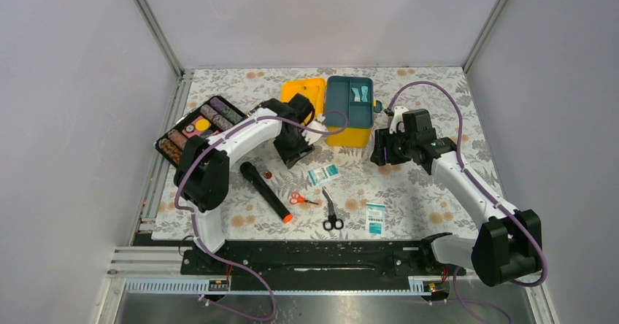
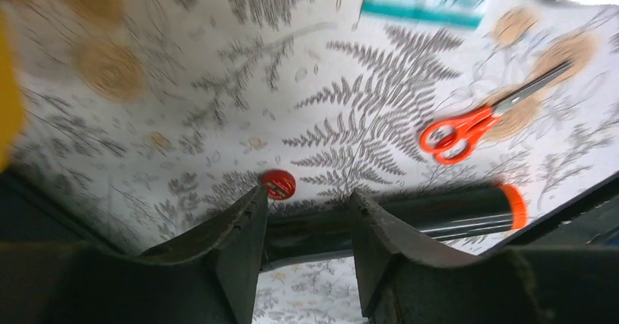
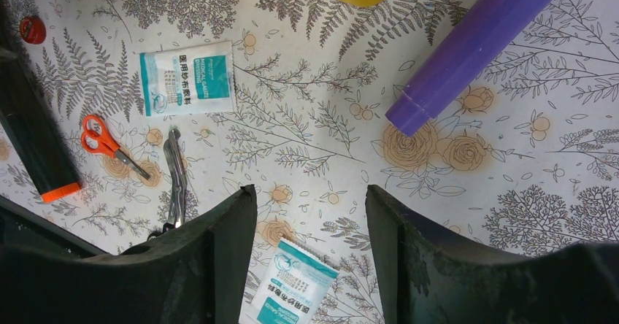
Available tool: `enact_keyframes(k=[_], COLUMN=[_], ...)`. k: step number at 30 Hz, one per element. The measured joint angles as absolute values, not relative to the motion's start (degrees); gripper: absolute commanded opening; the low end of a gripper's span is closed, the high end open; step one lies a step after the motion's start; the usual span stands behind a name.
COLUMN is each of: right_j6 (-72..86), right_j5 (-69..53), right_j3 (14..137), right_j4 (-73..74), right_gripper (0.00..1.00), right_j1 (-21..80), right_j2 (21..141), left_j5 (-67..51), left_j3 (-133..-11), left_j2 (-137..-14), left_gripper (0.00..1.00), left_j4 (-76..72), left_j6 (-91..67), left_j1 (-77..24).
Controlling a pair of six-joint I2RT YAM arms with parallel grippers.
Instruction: Organize the medicine kit
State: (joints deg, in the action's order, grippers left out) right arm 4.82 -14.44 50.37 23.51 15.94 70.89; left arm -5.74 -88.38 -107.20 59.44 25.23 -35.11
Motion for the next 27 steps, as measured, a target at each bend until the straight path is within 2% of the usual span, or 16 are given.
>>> enact_keyframes(k=[6,14,27], right_j6=[4.82,4.82,4.82], right_j5=[-14.44,-14.46,-14.44], right_j3=[50.37,50.37,50.37], right_j4=[23.51,23.51,23.51], right_gripper=[0.63,0.63,0.64], right_j1=[15.94,15.97,15.94], right_j2=[70.89,70.89,70.89], left_j5=[1.41,9.26,8.58], left_j3=[-78.74,-76.42,-76.95], left_j2=[-107.24,-109.86,-113.43], left_gripper=[0.49,0.49,0.44], left_j4=[58.61,55.72,55.83], left_j6=[23.90,22.44,22.92], left_j1=[-35.09,-34.72,-33.21])
